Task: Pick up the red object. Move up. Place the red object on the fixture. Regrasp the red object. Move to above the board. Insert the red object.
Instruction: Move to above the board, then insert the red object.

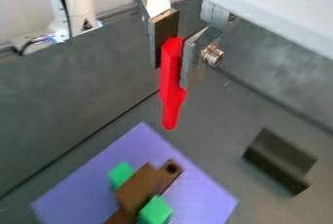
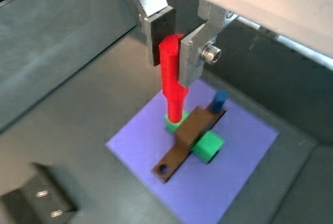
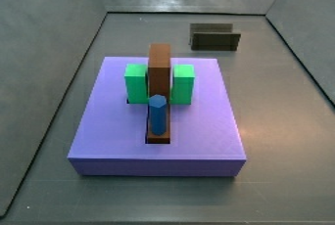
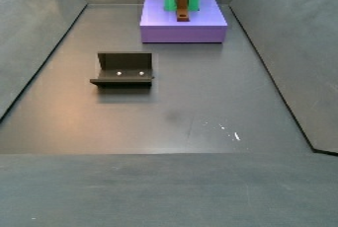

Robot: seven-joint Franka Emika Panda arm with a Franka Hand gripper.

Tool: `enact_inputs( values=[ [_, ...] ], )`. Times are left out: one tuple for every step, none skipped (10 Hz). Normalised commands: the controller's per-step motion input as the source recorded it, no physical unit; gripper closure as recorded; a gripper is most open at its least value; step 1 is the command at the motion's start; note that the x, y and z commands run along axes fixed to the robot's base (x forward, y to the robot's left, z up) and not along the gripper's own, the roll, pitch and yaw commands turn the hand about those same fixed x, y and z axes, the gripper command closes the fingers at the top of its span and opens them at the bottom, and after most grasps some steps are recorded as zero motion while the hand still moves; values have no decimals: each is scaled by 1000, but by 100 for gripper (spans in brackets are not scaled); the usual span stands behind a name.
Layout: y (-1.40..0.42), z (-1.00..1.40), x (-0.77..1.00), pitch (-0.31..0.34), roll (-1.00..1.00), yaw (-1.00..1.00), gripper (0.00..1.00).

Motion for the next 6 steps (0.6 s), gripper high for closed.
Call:
enact_inputs(
  values=[
    [28,-7,-51,13,-386,-4,100],
    [57,-520,0,-80,-94,0,100],
    [329,-866,51,-136,-44,0,100],
    [611,-840,86,-139,-54,77,100],
    [649,-843,86,-137,-40,94,100],
    [494,-891,34,-119,-43,6,100]
  ],
)
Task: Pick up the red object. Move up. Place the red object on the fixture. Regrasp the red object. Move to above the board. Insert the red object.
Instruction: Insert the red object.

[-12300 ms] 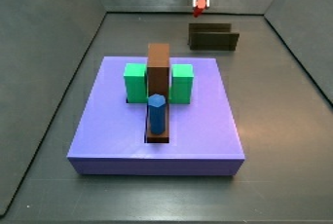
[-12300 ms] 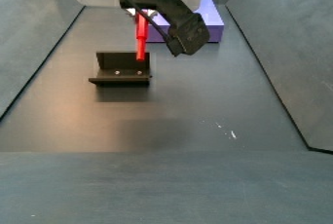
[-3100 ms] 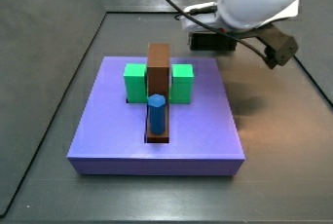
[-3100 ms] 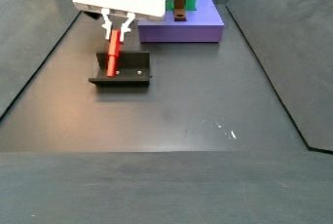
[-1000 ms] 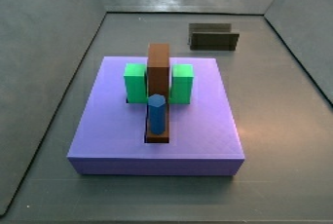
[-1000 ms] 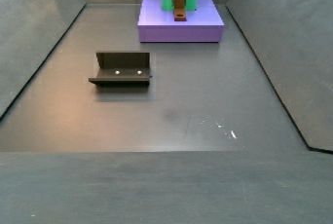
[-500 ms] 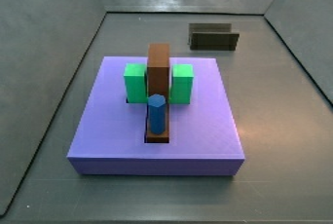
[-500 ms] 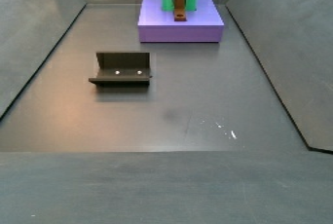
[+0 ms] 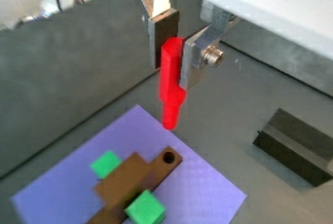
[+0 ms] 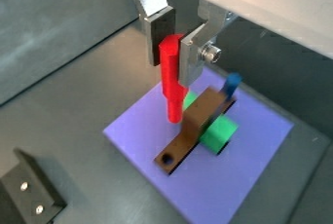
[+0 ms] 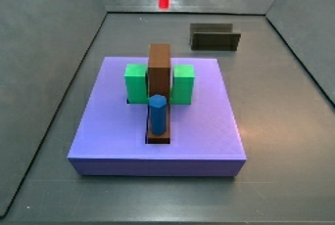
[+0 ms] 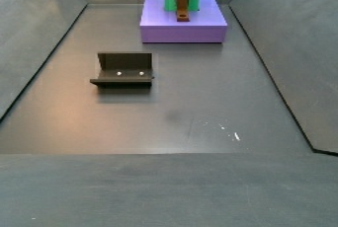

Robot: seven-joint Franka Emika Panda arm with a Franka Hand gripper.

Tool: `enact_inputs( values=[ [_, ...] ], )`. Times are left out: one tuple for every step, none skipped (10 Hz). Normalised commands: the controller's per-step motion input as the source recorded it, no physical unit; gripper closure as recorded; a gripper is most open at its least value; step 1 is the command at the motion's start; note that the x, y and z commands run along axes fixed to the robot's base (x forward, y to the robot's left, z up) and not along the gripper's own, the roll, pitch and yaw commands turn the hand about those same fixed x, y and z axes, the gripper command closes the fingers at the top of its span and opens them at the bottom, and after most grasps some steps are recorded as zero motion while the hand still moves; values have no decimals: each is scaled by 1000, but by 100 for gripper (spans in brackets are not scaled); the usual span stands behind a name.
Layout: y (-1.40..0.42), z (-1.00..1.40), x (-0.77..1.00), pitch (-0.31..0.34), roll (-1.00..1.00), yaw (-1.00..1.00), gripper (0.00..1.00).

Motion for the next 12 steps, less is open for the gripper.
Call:
enact_inputs(
  values=[
    [186,-949,-106,-163,0,0,100],
    [0,-914,-123,-181,24,31,100],
    [0,-783,0,-140,0,23,100],
    [0,-729,134,-114,0,43,100],
    [31,-740,194,-113,33,114,100],
    [0,-554,43,-74,59,66,100],
    [0,-460,74,-27,126,71,100],
    [0,-366,9,0,224,86,100],
    [0,-251,0,0,301,66,100],
    [0,-160,0,33,260,49,100],
    [-37,-120,0,26,116,0,100],
    [-49,-103,0,0,3,0,100]
  ],
)
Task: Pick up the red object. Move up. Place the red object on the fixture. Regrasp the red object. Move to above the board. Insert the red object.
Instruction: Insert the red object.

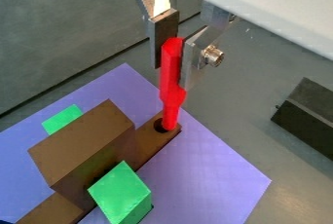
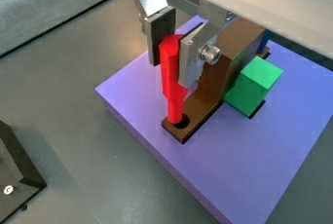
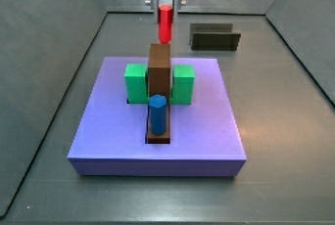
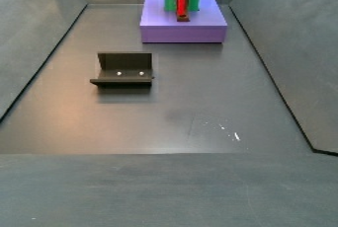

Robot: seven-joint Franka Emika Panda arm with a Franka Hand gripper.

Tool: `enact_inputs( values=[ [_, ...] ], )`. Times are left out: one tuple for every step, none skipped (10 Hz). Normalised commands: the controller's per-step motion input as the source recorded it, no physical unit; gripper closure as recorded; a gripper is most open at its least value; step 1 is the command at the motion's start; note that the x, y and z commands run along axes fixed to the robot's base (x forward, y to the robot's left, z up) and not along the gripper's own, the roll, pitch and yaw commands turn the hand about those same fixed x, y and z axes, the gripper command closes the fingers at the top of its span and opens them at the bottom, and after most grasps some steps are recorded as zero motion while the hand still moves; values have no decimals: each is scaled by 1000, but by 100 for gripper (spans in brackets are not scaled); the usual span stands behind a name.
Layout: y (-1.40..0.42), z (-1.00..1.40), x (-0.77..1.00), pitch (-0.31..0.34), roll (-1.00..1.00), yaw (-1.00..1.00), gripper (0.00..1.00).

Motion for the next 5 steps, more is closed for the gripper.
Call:
enact_inputs(
  values=[
    [-63,-100,0,0,0,0,100],
    [-60,-80,-60,0,0,0,100],
    [-49,-51,-66,0,0,0,100],
    [-20,-83,-63,0,0,0,100],
    [-26,-89,-9,0,0,6,100]
  ],
)
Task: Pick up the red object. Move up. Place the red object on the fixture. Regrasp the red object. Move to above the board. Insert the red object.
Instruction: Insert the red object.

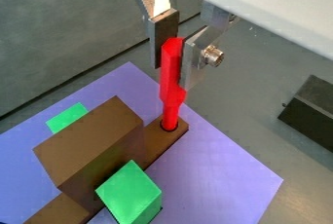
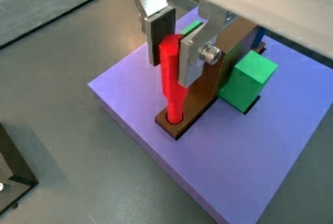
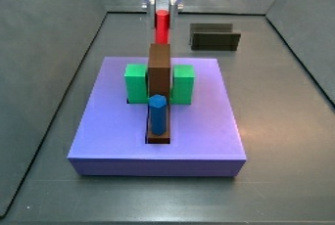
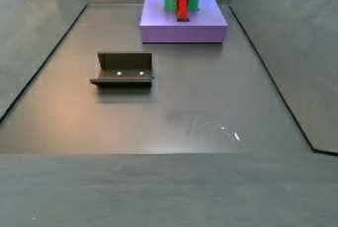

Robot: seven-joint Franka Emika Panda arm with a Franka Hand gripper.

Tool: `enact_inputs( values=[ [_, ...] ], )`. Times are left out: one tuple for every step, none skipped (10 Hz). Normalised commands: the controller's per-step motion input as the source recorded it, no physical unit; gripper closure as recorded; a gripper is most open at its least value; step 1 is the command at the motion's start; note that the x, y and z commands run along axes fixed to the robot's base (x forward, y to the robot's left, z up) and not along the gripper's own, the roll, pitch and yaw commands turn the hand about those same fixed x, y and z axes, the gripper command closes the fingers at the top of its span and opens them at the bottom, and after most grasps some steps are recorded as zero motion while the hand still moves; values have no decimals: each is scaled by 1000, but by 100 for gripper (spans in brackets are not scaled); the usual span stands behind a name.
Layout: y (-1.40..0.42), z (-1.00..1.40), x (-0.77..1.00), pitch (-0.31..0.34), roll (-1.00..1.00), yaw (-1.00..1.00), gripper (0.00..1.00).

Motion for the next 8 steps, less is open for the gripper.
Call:
enact_inputs(
  values=[
    [0,-263,0,0,21,71,100],
    [0,-349,131,0,20,63,100],
    [0,-420,149,0,19,49,100],
    [0,-449,200,0,0,11,100],
    [0,-446,186,3,73,3,100],
    [40,-489,17,11,209,20,100],
    [37,-443,0,9,271,57,100],
    [0,-260,0,50,273,0,100]
  ],
)
